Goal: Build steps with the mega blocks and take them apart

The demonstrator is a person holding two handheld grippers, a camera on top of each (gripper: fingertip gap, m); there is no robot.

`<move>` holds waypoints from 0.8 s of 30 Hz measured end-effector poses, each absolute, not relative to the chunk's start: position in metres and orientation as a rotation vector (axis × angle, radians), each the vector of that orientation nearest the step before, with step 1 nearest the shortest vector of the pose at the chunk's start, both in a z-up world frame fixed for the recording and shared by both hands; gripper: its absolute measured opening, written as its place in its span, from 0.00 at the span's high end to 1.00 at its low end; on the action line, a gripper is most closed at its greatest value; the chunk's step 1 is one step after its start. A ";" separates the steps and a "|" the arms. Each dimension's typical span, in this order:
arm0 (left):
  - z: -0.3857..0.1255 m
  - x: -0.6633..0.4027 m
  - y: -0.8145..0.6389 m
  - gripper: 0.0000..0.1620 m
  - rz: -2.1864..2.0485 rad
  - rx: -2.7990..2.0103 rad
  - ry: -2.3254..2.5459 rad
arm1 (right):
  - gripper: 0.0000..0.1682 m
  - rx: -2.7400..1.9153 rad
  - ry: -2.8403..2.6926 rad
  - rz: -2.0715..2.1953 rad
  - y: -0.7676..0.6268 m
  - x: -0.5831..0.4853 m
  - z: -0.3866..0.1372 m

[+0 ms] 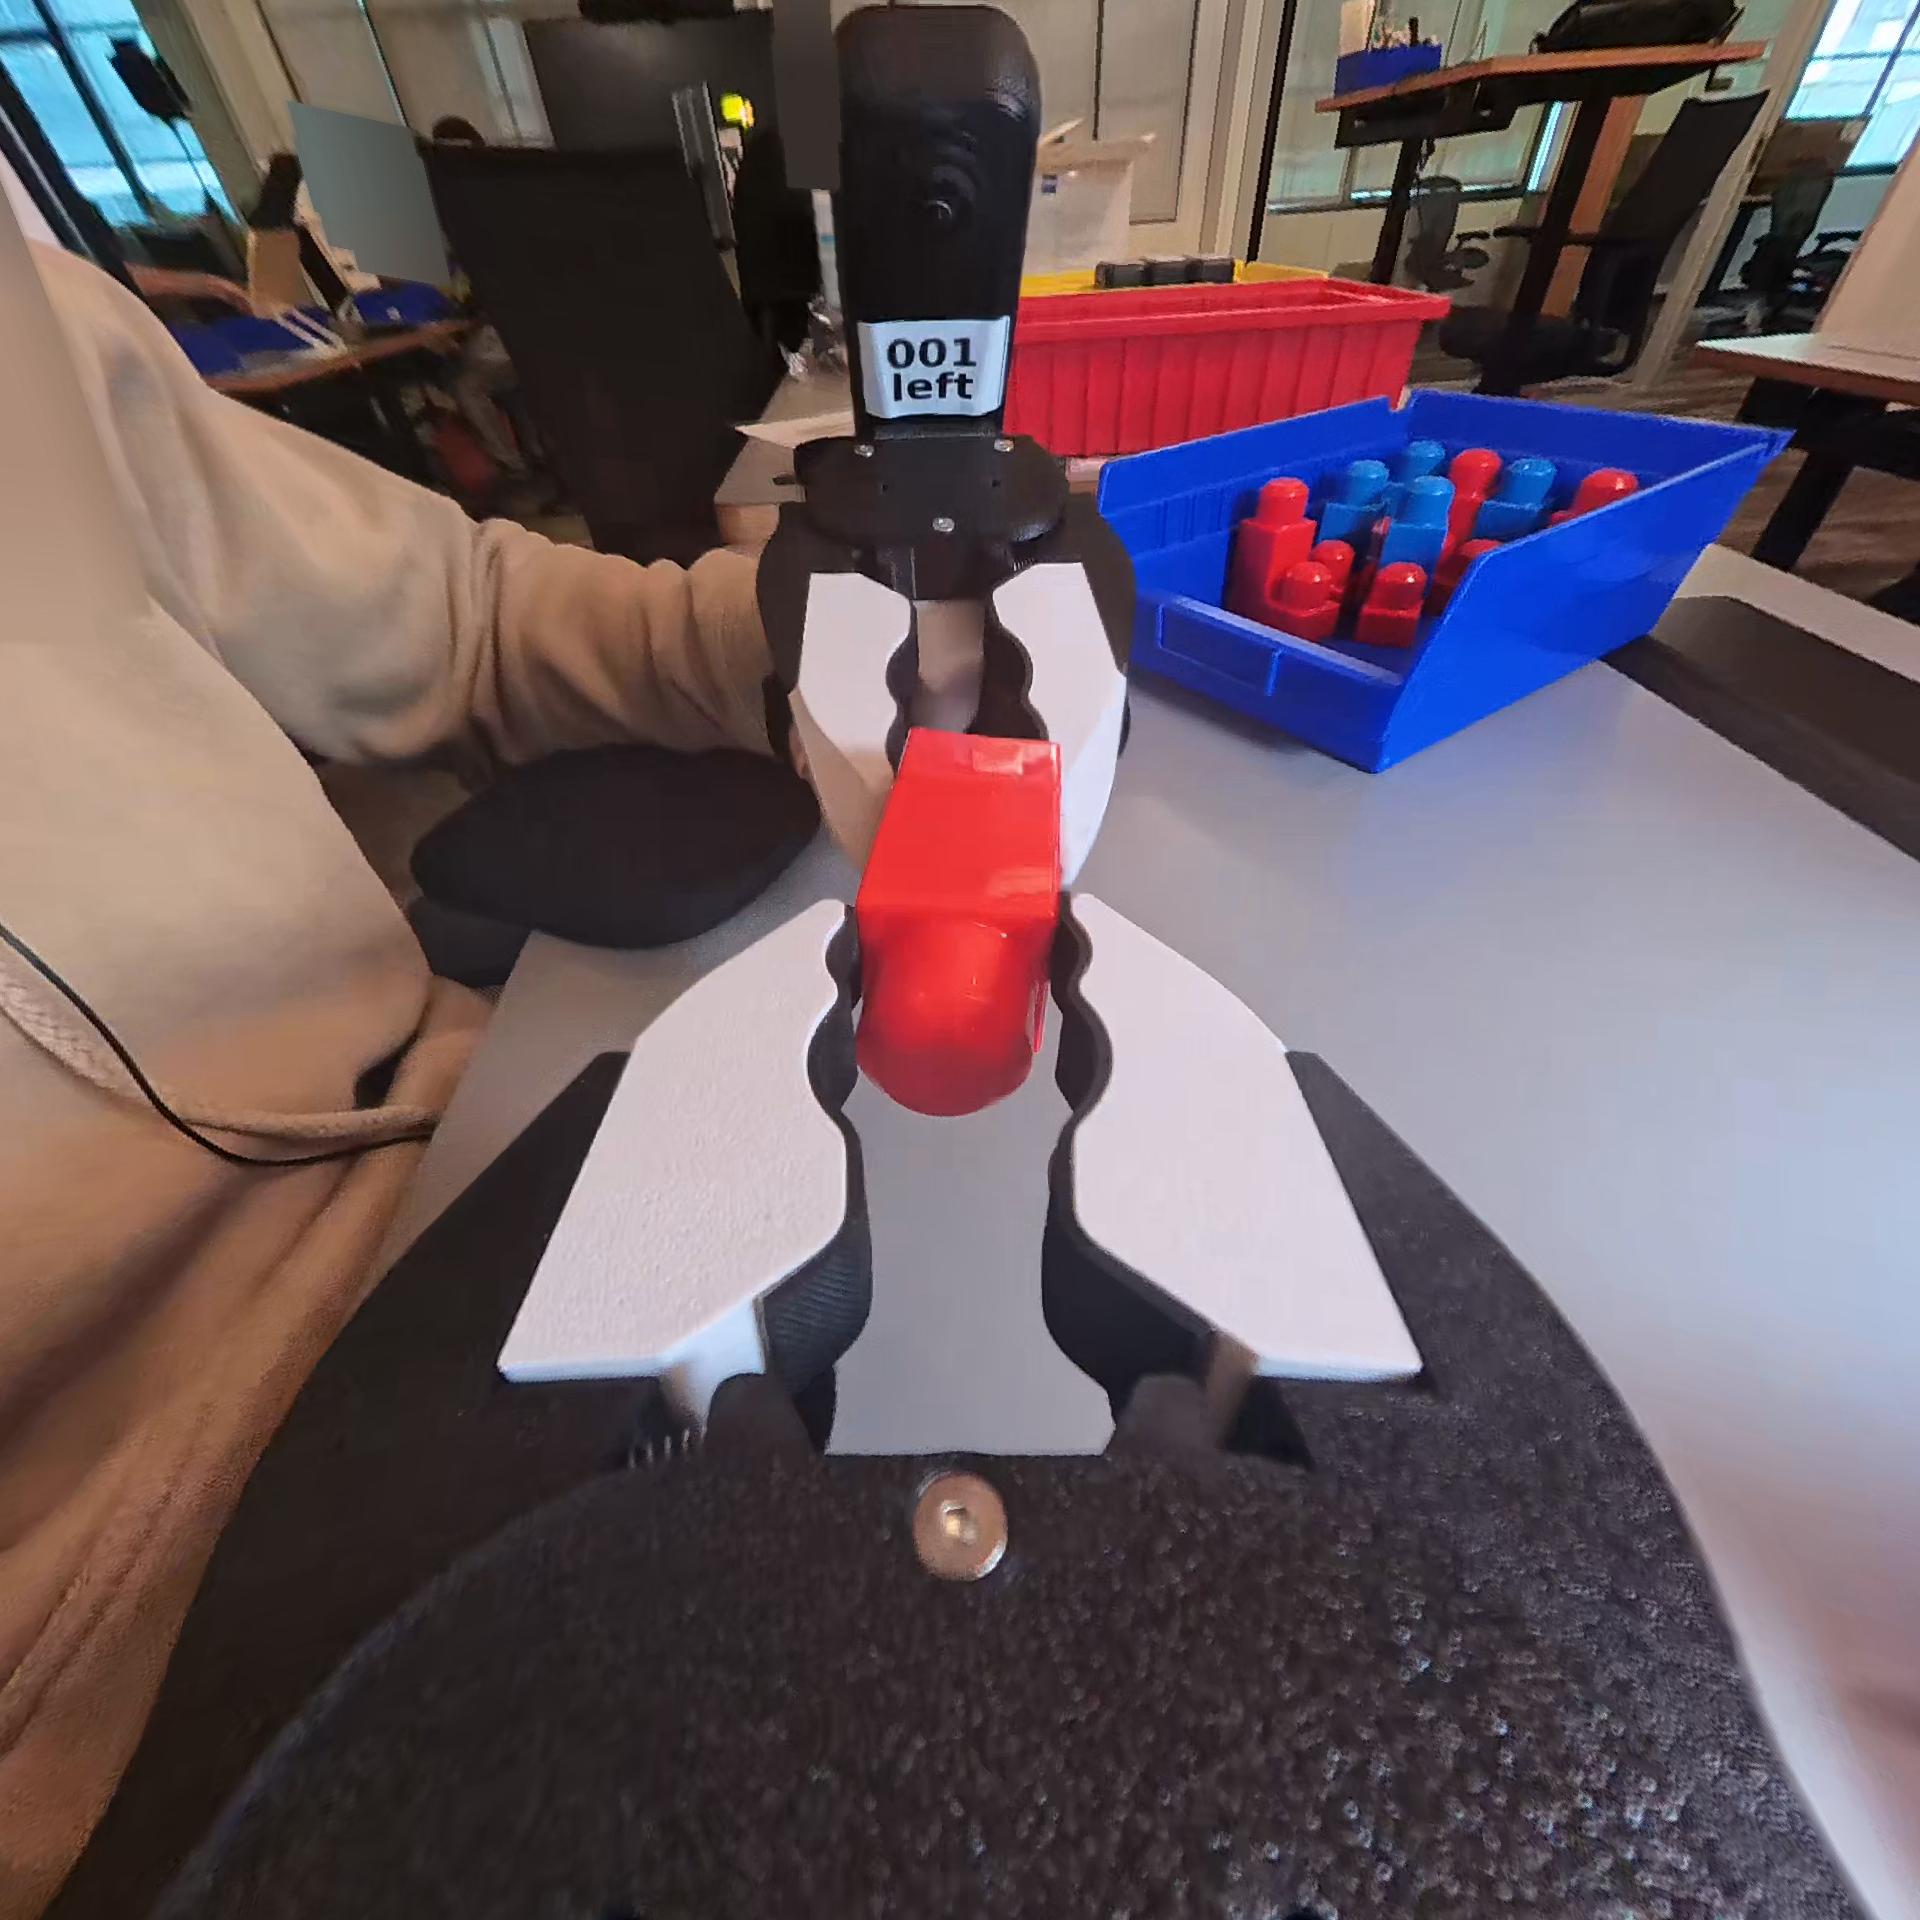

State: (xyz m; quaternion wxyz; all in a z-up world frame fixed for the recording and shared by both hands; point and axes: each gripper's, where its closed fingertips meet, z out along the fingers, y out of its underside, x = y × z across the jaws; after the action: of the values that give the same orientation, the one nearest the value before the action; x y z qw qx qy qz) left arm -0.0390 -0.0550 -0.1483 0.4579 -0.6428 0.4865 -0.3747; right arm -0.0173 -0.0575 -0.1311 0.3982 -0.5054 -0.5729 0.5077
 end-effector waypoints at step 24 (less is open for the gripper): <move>-0.163 -0.075 -0.014 0.79 -0.870 -1.685 0.968 | 0.78 -2.505 -1.874 -0.193 0.209 0.169 -0.218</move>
State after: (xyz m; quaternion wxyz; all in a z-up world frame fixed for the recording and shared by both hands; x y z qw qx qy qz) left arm -0.0749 -0.0136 -0.1631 0.4847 -0.6923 0.3974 -0.3575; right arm 0.1694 0.2092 -0.2178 0.0037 -0.7992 -0.5979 -0.0615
